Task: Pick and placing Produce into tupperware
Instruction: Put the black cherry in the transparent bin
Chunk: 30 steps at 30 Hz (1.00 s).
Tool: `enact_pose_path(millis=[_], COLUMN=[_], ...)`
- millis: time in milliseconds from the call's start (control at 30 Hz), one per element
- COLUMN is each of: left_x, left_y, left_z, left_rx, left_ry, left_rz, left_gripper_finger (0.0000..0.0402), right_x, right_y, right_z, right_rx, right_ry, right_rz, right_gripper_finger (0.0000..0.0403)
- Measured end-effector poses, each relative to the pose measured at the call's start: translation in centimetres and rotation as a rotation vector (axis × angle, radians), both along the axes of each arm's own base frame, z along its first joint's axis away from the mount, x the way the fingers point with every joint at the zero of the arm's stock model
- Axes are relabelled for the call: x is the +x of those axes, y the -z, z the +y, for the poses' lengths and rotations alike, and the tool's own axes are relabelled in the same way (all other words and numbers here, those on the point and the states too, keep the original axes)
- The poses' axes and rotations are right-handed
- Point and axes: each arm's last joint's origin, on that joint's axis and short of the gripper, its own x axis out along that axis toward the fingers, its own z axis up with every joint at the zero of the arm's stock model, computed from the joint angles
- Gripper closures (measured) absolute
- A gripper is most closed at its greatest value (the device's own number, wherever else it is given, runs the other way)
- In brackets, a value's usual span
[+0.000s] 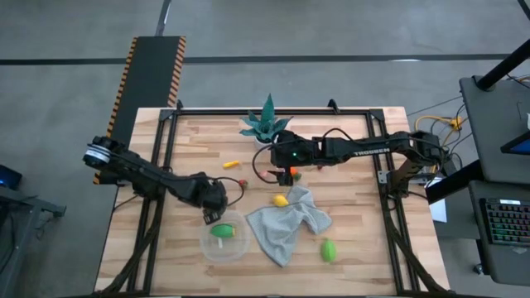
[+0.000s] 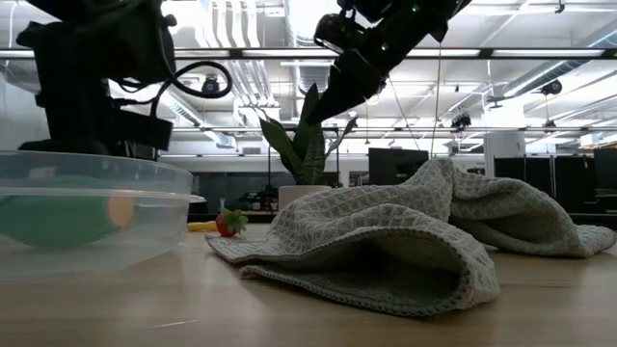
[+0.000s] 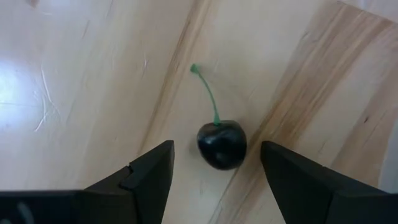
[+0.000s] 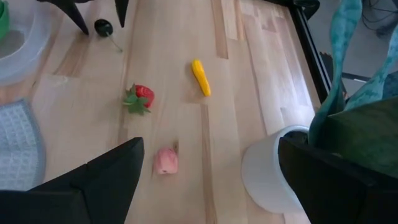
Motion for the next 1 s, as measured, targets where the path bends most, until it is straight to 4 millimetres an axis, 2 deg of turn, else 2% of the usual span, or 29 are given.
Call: enact_pose_path(millis=[300,633,767,1000], left_x=[0.1,0.0,0.0,0.0], left_y=[-0.3,0.4,0.5,0.5], left_z=[0.9,1.4,1.6,1.7], left_rx=[-0.001,-0.057,-0.07,-0.086], left_ry=[0.003,0.01,0.011,0.035], left_rz=[-0.011,-0.006,-0.007,-0.004], left_gripper_finger=[0.0172,0.0178,0.0212,0.03], right_x=[-0.1,-0.2,-0.3,-0.3], right_y=[0.1,0.4,0.4,0.4], right_z=[-0.4,-0.5,-0.8,-0.9], right_rx=[-0.003,-0.005,-0.006,-0.006], right_ry=[0.008,0.012,0.02,0.022], right_rz=[0.004,0.014,0.013,0.013], right_gripper_finger=[0.0039,0.0039,0.0039,0.0039])
